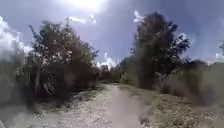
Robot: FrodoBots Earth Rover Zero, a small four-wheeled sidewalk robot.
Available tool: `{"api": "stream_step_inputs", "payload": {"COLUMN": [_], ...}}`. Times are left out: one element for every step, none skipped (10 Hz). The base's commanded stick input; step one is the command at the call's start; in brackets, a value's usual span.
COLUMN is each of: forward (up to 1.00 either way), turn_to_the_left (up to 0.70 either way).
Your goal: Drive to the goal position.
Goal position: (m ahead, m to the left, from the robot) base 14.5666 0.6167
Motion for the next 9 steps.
{"api": "stream_step_inputs", "payload": {"forward": [0.85, 0.85, 0.85, 0.85, 0.85, 0.85, 0.85, 0.85, 0.85], "turn_to_the_left": [0.04, 0.04, 0.04, 0.04, 0.04, 0.04, 0.04, 0.04, 0.04]}}
